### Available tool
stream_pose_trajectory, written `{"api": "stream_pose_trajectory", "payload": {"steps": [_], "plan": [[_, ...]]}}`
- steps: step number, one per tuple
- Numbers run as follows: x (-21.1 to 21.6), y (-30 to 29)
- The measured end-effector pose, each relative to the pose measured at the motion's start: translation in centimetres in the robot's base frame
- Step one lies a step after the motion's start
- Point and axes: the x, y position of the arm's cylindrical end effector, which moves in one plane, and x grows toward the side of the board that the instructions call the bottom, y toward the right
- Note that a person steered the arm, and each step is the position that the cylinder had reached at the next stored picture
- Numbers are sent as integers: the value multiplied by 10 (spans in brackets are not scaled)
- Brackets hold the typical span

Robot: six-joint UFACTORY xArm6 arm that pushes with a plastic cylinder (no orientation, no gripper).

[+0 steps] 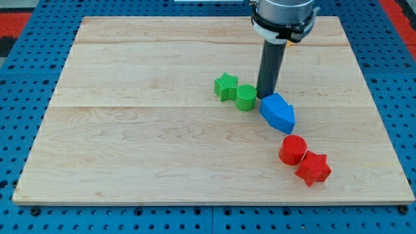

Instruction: Drag green blocks towards middle of the board

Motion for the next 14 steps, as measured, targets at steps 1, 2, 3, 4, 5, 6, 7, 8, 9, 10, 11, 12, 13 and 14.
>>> {"api": "stream_pose_trajectory", "payload": {"steps": [1, 2, 3, 4, 5, 6, 7, 8, 9, 10, 11, 12, 13, 14], "plan": [[28, 2], [55, 31], [57, 33], [36, 33], [31, 33], [31, 33], [31, 34], [31, 14], [31, -24], [30, -24], [19, -24], [8, -24], [-4, -24], [-21, -34]]}}
